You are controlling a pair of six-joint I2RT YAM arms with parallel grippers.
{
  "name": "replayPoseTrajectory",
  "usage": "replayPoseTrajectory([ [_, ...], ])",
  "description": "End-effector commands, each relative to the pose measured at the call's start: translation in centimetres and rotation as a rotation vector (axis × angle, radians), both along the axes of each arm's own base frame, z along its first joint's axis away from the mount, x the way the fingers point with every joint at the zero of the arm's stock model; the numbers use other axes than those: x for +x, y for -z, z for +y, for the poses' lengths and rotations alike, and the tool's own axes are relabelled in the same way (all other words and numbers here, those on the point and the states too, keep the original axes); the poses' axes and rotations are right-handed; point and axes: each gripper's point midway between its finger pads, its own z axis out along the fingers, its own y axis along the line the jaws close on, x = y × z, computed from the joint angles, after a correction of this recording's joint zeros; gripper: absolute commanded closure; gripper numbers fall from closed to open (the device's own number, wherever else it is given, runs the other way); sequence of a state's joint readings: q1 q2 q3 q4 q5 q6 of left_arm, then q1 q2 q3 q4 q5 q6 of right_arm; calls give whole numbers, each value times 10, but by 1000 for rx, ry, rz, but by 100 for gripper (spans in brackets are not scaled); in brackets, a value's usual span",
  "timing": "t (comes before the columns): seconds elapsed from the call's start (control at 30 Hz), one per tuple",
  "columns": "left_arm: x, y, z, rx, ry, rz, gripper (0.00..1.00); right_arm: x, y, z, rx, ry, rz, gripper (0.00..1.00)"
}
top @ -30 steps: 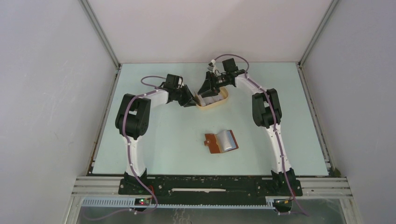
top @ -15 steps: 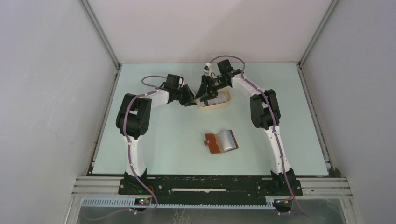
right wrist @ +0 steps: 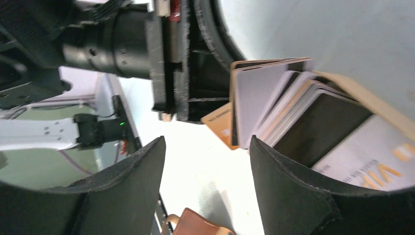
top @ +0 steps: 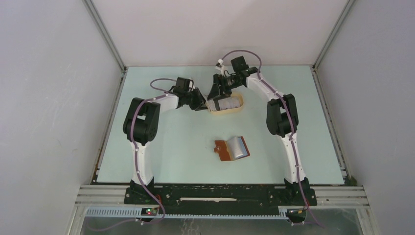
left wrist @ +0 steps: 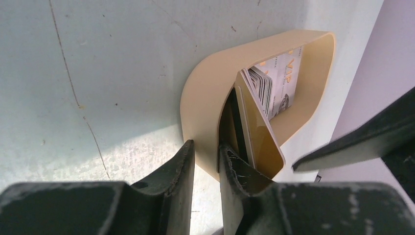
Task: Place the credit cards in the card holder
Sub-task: Pick up the credit card from the storage box.
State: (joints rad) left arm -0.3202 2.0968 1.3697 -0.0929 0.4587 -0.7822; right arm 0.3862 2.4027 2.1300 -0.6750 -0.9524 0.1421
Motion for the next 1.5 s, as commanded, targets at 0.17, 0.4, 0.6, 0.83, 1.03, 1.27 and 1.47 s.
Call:
replayPoseTrajectory([
  [0.17, 18, -28, -12, -9, 47, -94, 70, 29, 24, -14, -224, 128, -105, 26],
  [0.4, 18, -29, -14, 28, 68, -105, 69, 24, 52, -7, -250, 115, -58, 26],
  [0.6, 16, -29, -14, 47, 70, -102, 69, 23, 57, -13, -279, 119, -52, 33],
  [0.83, 16, -30, -14, 55, 73, -107, 69, 33, 43, -36, -242, 154, -46, 47],
  [1.03, 17, -31, -19, 59, 88, -106, 69, 35, 41, -43, -223, 159, -33, 59],
  [1.27, 16, -29, -19, 66, 92, -101, 69, 33, 42, -48, -195, 154, -2, 71],
  [1.47, 16, -28, -17, 79, 92, -97, 69, 34, 38, -59, -172, 164, 16, 72],
])
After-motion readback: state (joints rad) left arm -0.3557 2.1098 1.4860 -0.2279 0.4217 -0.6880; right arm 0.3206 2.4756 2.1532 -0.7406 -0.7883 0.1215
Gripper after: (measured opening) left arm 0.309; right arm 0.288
